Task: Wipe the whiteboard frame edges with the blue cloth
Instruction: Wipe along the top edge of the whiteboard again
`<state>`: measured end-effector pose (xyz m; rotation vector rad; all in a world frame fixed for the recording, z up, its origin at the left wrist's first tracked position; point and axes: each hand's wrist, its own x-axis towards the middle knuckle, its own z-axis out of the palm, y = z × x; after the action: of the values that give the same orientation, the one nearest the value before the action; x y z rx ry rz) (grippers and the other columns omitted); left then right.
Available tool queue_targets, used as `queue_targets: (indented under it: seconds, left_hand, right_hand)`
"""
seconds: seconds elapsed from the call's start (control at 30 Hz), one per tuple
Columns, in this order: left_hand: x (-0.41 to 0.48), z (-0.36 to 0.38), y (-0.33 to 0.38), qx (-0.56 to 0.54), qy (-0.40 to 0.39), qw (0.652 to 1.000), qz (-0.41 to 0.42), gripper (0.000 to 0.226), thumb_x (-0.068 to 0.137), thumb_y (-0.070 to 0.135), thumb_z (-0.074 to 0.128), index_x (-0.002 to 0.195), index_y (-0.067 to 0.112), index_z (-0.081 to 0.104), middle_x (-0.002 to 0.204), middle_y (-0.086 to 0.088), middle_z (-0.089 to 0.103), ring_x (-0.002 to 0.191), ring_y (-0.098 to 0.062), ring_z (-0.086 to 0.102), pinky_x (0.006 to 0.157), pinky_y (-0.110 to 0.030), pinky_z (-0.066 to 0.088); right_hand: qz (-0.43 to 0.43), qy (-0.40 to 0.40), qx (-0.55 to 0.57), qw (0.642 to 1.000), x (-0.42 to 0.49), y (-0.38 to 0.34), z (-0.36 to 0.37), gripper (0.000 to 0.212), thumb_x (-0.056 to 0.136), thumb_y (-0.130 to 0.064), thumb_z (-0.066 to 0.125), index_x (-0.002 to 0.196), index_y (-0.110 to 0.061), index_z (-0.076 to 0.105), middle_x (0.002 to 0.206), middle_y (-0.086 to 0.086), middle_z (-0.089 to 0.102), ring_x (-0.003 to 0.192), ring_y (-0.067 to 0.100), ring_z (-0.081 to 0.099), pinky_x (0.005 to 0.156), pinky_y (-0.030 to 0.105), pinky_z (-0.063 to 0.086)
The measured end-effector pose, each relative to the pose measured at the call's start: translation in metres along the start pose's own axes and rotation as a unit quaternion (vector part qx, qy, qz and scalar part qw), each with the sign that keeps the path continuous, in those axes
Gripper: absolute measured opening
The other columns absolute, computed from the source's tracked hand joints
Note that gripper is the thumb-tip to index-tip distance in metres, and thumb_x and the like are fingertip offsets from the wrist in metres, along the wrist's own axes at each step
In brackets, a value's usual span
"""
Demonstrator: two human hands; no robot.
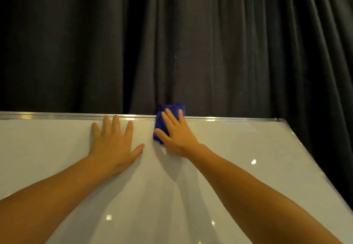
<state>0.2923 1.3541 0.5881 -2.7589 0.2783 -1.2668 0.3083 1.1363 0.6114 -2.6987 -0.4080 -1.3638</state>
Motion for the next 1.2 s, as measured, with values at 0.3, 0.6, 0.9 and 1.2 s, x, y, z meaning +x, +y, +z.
queue_targets:
  seconds: [0.3, 0.6, 0.9, 1.2]
  left_hand:
    - [0.034, 0.020, 0.064, -0.016, 0.035, 0.998, 0.046, 0.090, 0.085, 0.076, 0.011, 0.157, 0.023, -0.004, 0.166, -0.012, -0.007, 0.150, -0.045, -0.006, 0.117, -0.066, 0.003]
    - [0.062, 0.024, 0.125, -0.004, 0.065, 0.998, 0.008, 0.109, 0.073, 0.089, 0.009, 0.157, 0.019, -0.003, 0.166, -0.013, -0.008, 0.149, -0.049, -0.009, 0.114, -0.071, 0.002]
    - [0.096, 0.024, 0.233, -0.014, 0.017, 1.000, -0.001, 0.112, 0.071, 0.092, 0.015, 0.156, 0.023, -0.007, 0.166, -0.012, -0.012, 0.149, -0.048, -0.009, 0.115, -0.070, 0.003]
    - [0.122, 0.023, 0.364, -0.012, -0.001, 1.000, -0.019, 0.118, 0.063, 0.092, 0.004, 0.156, 0.020, -0.012, 0.165, -0.012, -0.018, 0.148, -0.048, -0.013, 0.115, -0.069, 0.002]
  right_hand:
    - [0.174, 0.005, -0.049, 0.984, -0.010, 0.108, -0.012, 0.063, 0.103, -0.052, 0.022, 0.157, -0.025, 0.006, 0.166, -0.001, -0.001, 0.152, 0.030, -0.006, 0.122, 0.051, 0.003]
    - [-0.071, 0.043, -0.042, 0.996, -0.008, 0.131, 0.005, 0.063, 0.095, -0.069, 0.025, 0.151, -0.051, 0.001, 0.166, -0.011, 0.002, 0.151, 0.020, -0.012, 0.119, 0.040, -0.008]
    - [0.226, 0.085, -0.030, 0.970, -0.003, 0.255, -0.022, 0.067, 0.096, -0.061, 0.029, 0.154, -0.028, 0.021, 0.165, 0.011, 0.012, 0.148, 0.044, -0.001, 0.117, 0.057, -0.003]
    - [0.147, 0.089, -0.064, 0.983, -0.034, 0.414, -0.048, 0.068, 0.096, -0.065, 0.026, 0.155, -0.034, 0.015, 0.165, 0.003, 0.012, 0.151, 0.033, -0.002, 0.120, 0.053, 0.004]
